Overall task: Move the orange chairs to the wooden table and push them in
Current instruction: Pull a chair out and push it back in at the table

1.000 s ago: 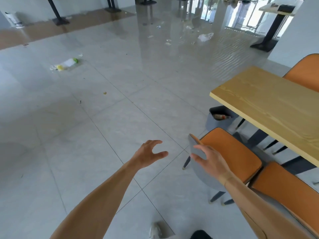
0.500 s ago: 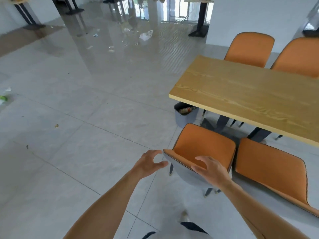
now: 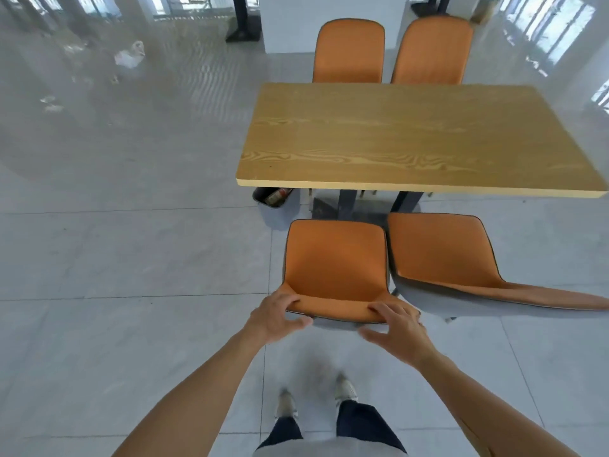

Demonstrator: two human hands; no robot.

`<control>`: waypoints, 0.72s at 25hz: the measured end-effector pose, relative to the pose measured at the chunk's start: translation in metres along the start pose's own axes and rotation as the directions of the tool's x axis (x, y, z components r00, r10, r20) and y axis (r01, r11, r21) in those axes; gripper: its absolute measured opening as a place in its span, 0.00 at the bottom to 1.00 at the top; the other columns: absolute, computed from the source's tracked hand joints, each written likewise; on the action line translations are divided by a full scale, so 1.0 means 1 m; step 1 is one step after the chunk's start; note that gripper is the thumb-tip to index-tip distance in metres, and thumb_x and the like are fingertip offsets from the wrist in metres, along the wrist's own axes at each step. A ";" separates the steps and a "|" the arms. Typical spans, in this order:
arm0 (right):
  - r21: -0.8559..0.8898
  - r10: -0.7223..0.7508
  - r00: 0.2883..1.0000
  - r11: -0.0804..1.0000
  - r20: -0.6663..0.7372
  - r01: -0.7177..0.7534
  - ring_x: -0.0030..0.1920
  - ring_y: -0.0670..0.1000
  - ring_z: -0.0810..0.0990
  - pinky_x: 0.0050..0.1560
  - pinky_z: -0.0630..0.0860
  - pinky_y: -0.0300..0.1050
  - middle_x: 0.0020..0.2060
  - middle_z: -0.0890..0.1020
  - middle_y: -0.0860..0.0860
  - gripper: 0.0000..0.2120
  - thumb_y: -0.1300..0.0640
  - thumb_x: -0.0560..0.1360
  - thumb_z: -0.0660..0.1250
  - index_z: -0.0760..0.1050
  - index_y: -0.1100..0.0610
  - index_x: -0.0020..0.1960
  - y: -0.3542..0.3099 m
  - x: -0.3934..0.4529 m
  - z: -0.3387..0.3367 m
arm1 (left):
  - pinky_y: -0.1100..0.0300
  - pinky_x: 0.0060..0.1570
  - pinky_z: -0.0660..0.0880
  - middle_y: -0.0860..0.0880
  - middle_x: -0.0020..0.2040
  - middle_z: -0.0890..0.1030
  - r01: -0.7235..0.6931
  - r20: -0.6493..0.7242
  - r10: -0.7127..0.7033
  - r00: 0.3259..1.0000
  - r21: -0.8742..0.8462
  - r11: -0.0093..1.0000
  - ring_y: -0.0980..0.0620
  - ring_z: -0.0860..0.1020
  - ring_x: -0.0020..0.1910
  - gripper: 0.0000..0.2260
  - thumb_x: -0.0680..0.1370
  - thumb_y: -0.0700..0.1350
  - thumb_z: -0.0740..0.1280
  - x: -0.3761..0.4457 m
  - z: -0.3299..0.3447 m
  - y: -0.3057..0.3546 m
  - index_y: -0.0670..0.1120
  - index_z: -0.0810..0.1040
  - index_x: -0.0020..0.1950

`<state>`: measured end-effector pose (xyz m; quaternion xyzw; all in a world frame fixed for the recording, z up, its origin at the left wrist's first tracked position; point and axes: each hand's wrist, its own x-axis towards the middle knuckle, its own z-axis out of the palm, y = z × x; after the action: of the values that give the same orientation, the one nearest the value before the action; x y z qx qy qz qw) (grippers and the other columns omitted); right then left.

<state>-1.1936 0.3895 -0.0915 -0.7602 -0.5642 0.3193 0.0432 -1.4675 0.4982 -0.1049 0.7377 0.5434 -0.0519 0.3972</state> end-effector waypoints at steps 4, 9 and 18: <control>-0.017 0.034 0.998 0.999 -0.061 -0.035 0.71 0.51 0.63 0.67 0.65 0.61 0.70 0.69 0.42 0.31 0.32 0.70 0.66 0.66 0.41 0.70 -0.007 -0.003 0.009 | 0.45 0.67 0.69 0.53 0.69 0.68 -0.083 0.022 0.082 0.996 0.070 0.994 0.49 0.63 0.70 0.35 0.68 0.71 0.67 0.008 0.012 0.003 0.56 0.69 0.71; -0.013 0.065 0.994 0.998 -0.089 -0.066 0.70 0.52 0.63 0.67 0.63 0.64 0.68 0.70 0.43 0.33 0.29 0.67 0.67 0.67 0.40 0.68 -0.006 0.004 0.012 | 0.43 0.65 0.70 0.54 0.68 0.71 -0.129 -0.005 0.130 0.991 0.115 0.985 0.47 0.65 0.69 0.36 0.66 0.75 0.64 0.021 0.018 0.005 0.57 0.71 0.68; -0.099 0.065 0.996 0.993 -0.061 -0.071 0.68 0.55 0.64 0.63 0.61 0.68 0.66 0.72 0.42 0.41 0.20 0.55 0.63 0.69 0.36 0.64 0.001 0.028 0.015 | 0.46 0.65 0.70 0.56 0.65 0.73 -0.203 -0.061 0.218 0.974 0.192 0.960 0.51 0.69 0.65 0.34 0.68 0.76 0.59 0.029 0.025 0.001 0.58 0.71 0.66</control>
<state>-1.1960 0.4093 -0.1165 -0.7891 -0.5518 0.2699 0.0100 -1.4462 0.5047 -0.1363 0.8264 0.4705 -0.0294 0.3078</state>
